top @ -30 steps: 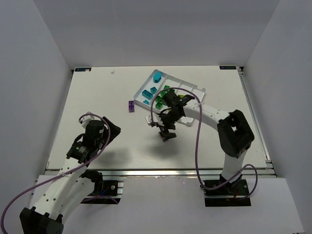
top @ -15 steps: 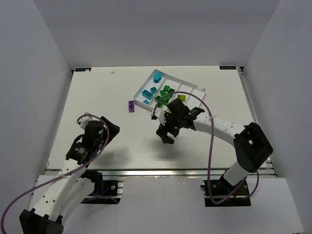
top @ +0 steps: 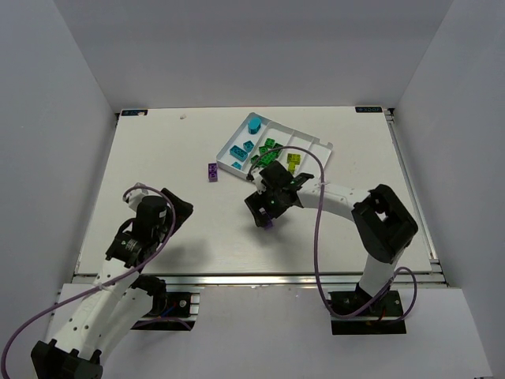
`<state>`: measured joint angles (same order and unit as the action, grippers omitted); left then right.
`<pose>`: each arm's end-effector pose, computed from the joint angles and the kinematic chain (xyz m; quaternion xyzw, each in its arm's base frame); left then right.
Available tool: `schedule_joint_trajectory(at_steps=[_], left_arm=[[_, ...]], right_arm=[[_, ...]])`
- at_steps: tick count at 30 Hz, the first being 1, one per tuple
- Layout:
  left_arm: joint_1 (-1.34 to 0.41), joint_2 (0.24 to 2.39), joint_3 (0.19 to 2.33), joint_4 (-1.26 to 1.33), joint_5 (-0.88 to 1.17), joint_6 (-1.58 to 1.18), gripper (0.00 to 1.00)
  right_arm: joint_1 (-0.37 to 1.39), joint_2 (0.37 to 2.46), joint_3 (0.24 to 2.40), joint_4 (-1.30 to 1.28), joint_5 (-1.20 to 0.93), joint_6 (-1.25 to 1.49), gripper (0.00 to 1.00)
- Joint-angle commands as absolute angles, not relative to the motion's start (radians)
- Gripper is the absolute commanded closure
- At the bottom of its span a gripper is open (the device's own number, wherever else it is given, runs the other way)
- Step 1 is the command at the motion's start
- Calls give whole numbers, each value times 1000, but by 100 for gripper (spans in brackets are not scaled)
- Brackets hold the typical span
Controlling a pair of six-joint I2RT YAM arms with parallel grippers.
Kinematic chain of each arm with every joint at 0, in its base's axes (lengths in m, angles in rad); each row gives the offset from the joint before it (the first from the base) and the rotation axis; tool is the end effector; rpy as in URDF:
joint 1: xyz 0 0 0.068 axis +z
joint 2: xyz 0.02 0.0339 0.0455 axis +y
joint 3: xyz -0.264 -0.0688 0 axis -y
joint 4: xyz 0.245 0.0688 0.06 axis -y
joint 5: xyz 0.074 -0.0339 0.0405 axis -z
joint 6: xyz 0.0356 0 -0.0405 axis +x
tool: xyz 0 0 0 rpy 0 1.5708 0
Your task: Sort the legos into containers by color
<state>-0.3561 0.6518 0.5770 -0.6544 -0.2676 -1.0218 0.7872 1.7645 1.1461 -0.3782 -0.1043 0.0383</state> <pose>0.1342 -0.0399 0.2430 -0.3471 0.8372 -0.1634 0.3899 0.2548 0.2609 0.1876 -0.3641 0.8860 0.1592 0.2390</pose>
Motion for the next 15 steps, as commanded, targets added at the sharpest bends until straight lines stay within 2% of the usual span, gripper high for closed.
schedule_joint_trajectory(at_steps=[1, 3, 6, 9, 12, 15], left_arm=[[-351, 618, 583, -670, -287, -1054, 3], [-353, 609, 578, -675, -291, -1061, 3], [-353, 604, 577, -686, -298, -1069, 3], [-353, 607, 575, -680, -296, -1069, 3], [-351, 621, 574, -657, -285, -1063, 4], [-353, 649, 580, -620, -276, -1045, 5]], right_arm=[[824, 1804, 1198, -344, -48, 94, 12], [842, 1818, 1204, -348, -13, 97, 14], [847, 1832, 1195, -353, 46, 101, 24], [847, 1835, 1183, -371, 75, 81, 37], [847, 1807, 1151, -374, 68, 54, 54], [848, 1744, 1106, -350, 16, 14, 76]])
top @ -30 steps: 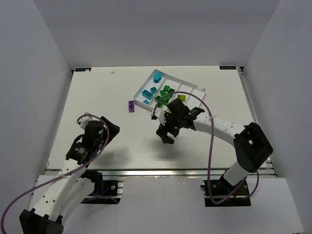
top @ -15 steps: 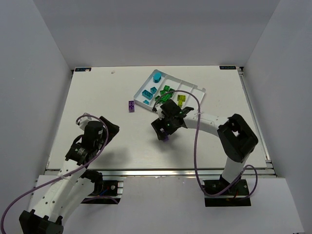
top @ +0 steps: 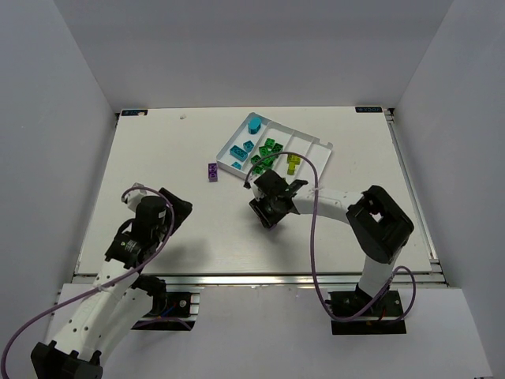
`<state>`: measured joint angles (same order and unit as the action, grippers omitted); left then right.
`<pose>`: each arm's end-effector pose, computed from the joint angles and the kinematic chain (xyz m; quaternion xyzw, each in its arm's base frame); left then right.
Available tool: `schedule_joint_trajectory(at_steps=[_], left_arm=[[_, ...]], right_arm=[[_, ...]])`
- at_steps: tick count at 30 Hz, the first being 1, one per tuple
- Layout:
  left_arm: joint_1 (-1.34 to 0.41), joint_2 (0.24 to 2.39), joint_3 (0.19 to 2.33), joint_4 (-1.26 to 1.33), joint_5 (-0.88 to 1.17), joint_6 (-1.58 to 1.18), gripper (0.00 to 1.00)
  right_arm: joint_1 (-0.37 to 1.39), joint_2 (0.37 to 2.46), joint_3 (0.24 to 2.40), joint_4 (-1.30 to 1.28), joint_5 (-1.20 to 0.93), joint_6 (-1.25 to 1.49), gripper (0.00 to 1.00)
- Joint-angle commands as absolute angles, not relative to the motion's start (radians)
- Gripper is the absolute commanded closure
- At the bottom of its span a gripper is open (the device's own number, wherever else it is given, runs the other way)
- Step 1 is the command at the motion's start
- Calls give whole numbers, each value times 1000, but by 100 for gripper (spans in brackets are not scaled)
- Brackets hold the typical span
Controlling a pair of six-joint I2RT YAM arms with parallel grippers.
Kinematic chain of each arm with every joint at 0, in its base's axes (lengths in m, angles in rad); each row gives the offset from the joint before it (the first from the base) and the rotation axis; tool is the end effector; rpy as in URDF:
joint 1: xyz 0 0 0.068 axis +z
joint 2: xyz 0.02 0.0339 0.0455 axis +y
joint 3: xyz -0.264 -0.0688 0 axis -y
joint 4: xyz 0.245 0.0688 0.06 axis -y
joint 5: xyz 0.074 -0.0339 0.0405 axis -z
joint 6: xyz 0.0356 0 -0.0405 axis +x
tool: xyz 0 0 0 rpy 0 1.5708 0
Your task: Sort the legos into containers by color
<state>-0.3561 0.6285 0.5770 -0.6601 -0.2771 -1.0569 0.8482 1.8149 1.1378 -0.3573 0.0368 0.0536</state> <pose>0.1310 -0.0383 0.2453 -0.3631 0.8260 -0.1723 0.3953 0.2446 0.2754 0.1687 -0.3685 0.8909 0.0995 0.2462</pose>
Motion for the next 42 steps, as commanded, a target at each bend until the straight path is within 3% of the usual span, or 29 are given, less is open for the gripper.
schedule_joint_trajectory(at_steps=[1, 4, 5, 9, 13, 15, 19, 26, 32, 41, 42], left_arm=[[-353, 656, 580, -609, -270, -1028, 6], [-353, 687, 577, -540, -239, -993, 10], [-353, 695, 575, -526, -220, -983, 11], [-353, 729, 578, -456, -183, -937, 34], [-351, 755, 581, -384, -153, -897, 41], [-351, 775, 581, -365, -137, -891, 37], [-351, 821, 600, -363, -140, -871, 2], [-351, 911, 650, -383, -138, -818, 2], [-350, 956, 661, -373, -106, -807, 2], [-350, 969, 687, -388, -110, -758, 2], [-350, 974, 689, -390, -110, -749, 2]], right_arm=[[847, 1729, 1100, -347, -4, 3, 87], [835, 1610, 1075, -310, -153, -133, 100], [828, 1580, 1066, -292, -184, -165, 100], [680, 1447, 1055, -224, -480, -334, 100], [496, 1504, 1156, -260, -529, -310, 100], [385, 1555, 1210, -288, -535, -281, 100], [259, 1688, 1334, -285, -502, -210, 100], [149, 1859, 1477, -305, -489, -176, 99], [138, 1942, 1517, -313, -477, -230, 69], [109, 1988, 1526, -339, -453, -267, 43], [107, 1974, 1526, -345, -454, -271, 18]])
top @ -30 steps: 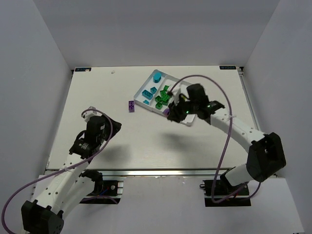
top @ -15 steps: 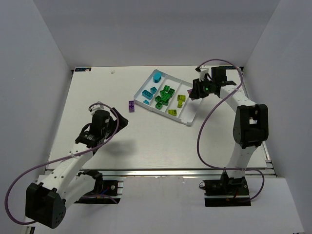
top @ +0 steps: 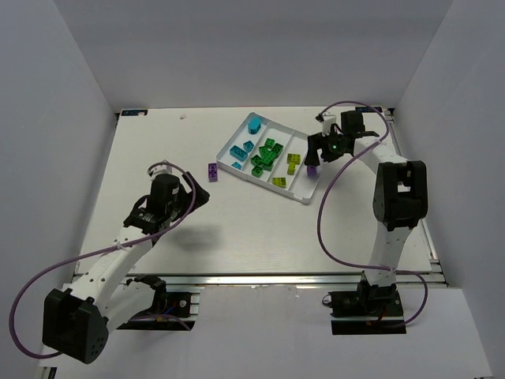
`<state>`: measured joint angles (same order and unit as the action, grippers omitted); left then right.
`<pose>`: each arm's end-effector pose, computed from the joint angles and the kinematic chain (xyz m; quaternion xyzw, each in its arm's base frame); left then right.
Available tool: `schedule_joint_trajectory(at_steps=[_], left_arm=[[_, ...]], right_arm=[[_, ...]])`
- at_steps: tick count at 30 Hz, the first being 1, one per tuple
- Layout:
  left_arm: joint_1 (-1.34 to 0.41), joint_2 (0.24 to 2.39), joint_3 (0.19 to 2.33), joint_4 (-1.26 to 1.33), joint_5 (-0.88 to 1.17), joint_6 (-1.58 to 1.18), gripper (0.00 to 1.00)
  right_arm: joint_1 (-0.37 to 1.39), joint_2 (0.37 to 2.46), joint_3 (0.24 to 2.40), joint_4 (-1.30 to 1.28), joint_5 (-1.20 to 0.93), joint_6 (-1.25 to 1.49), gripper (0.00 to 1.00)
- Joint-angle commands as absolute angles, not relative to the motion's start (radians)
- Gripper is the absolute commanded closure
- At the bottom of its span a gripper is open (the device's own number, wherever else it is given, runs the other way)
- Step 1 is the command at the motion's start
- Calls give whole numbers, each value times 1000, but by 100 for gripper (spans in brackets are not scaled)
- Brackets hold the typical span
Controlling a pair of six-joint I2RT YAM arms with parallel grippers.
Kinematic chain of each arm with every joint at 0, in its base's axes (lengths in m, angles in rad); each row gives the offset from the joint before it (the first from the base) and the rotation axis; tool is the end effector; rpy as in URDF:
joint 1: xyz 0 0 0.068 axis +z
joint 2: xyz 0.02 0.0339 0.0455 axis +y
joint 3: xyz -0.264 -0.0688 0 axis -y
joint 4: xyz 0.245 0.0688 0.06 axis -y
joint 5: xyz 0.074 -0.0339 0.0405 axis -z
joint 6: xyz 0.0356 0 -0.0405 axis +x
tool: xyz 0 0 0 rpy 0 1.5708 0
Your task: Sort the legos into containers by color
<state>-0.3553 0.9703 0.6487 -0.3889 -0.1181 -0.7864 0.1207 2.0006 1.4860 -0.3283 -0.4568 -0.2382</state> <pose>0.1938 -0.0674 0.2395 -0.2181 0.8811 -0.1798 0.3793 0.4382 0.0690 0.2060 -0.2418 0.8812 0.1909 0.3585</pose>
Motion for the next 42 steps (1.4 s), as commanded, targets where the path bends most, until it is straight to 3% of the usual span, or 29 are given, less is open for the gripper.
schedule_joint_trajectory(at_steps=[1, 6, 11, 14, 17, 19, 33, 40, 42], left_arm=[[-350, 979, 693, -388, -109, -743, 3], [-350, 1038, 719, -396, -109, -675, 6], [-350, 1129, 762, -382, -98, -588, 9], [-350, 1224, 804, -359, -91, -502, 9], [-350, 1351, 872, -334, -78, -411, 10], [-351, 1447, 913, -325, -71, -384, 12], [-350, 1900, 1293, -327, -179, -295, 14], [-350, 1997, 1393, -362, -228, -295, 23], [-347, 1999, 1394, -364, -235, -296, 33]], right_arm=[[104, 1964, 1514, -342, -469, -282, 11], [101, 1863, 1485, -333, -546, -350, 11], [97, 1760, 1457, -426, -822, -536, 11], [97, 1714, 1430, -452, -946, -583, 21], [98, 1665, 1390, -459, -1005, -581, 43], [101, 1649, 1375, -457, -1012, -577, 48], [100, 1589, 1305, -428, -989, -540, 42], [98, 1569, 1295, -417, -983, -537, 41], [97, 1565, 1289, -411, -982, -532, 41]])
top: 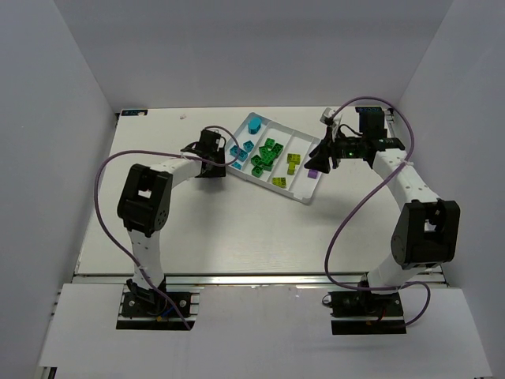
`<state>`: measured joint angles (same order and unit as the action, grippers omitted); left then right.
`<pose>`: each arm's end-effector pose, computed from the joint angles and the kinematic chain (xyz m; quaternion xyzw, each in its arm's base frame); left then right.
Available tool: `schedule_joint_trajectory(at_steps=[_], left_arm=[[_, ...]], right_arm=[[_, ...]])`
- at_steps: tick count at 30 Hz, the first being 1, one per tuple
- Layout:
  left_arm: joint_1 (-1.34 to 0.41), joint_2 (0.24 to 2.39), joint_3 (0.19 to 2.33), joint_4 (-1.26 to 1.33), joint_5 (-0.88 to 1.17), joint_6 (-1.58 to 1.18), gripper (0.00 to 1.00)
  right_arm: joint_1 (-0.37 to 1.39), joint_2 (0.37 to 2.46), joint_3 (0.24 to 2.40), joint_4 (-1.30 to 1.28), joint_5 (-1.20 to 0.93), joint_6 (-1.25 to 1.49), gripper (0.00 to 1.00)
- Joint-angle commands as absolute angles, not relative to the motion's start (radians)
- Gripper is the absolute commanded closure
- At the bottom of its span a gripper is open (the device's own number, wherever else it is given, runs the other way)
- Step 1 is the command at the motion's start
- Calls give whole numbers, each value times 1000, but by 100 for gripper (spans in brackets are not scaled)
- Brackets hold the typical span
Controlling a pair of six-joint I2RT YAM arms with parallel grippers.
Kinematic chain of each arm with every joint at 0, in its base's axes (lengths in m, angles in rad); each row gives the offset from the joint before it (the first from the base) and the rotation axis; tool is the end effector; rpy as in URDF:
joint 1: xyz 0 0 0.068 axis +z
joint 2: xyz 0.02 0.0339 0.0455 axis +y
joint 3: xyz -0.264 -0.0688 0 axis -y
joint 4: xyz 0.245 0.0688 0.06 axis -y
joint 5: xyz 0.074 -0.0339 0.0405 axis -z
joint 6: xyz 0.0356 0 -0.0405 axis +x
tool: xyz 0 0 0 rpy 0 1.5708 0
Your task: Sort the legos into containers by color
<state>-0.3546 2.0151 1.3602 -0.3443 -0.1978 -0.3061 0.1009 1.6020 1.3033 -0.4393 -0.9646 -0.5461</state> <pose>0.3993 -0.1404 0.1586 -0.0047 0.9551 -0.0014 0.2961 0.3451 0.0643 0.2992 -0.4354 0.7086 0.3346 0.4431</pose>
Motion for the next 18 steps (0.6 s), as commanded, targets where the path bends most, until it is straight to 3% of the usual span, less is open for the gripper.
schedule_joint_trajectory(at_steps=[1, 2, 6, 12, 14, 16, 18], left_arm=[[-347, 2000, 1391, -368, -242, -301, 39], [-347, 2000, 1388, -371, -247, -305, 50], [-347, 1957, 1333, -362, -262, -322, 71], [-350, 1740, 1183, -316, -132, -336, 89], [-360, 1636, 1145, -255, 52, -344, 97], [-403, 1597, 1112, -204, 156, -348, 100], [-475, 1586, 1117, -187, 222, -353, 100]], right_arm=[[98, 1560, 1286, -411, -980, -532, 41], [98, 1559, 1284, -408, -980, -532, 42], [97, 1546, 1276, -405, -973, -534, 42], [91, 1497, 1253, -463, -956, -610, 37], [74, 1464, 1232, -448, -951, -600, 29], [58, 1436, 1194, -401, -942, -559, 11], [31, 1424, 1180, -393, -968, -531, 11]])
